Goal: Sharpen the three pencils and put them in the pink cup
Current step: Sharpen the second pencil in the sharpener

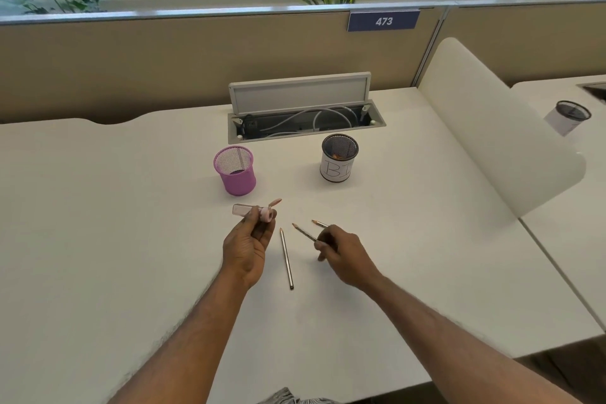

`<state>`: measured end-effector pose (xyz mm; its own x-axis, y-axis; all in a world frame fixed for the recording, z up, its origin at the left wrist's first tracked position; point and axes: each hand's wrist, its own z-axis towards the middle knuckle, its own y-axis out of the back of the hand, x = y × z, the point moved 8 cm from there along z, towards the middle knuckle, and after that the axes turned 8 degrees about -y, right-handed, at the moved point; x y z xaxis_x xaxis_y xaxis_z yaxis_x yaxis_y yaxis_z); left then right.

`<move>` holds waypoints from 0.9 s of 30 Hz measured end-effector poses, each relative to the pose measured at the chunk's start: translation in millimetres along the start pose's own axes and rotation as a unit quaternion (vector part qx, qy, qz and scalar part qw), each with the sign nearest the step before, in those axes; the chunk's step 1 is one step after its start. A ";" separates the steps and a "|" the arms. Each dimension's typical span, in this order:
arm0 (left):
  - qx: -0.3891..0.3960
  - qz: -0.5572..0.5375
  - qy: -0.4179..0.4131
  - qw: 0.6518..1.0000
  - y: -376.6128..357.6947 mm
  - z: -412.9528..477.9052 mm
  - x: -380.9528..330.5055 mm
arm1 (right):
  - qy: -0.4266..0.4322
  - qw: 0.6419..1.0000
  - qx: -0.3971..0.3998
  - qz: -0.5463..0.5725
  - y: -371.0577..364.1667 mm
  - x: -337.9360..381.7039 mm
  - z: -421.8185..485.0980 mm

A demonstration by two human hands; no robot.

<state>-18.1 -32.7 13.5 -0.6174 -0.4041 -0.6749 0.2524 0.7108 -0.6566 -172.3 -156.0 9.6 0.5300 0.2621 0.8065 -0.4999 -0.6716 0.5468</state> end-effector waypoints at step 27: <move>-0.030 -0.020 0.032 0.999 -10.7 -9.2 8.5 | 0.315 0.885 -0.137 -0.314 20.2 138.5 -12.6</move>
<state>-32.9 -38.5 17.9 -0.6735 -0.3958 -0.6243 0.1825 0.7295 -0.6593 -117.6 -124.5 135.2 0.3181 0.9163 0.2432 -0.4351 -0.0868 0.8962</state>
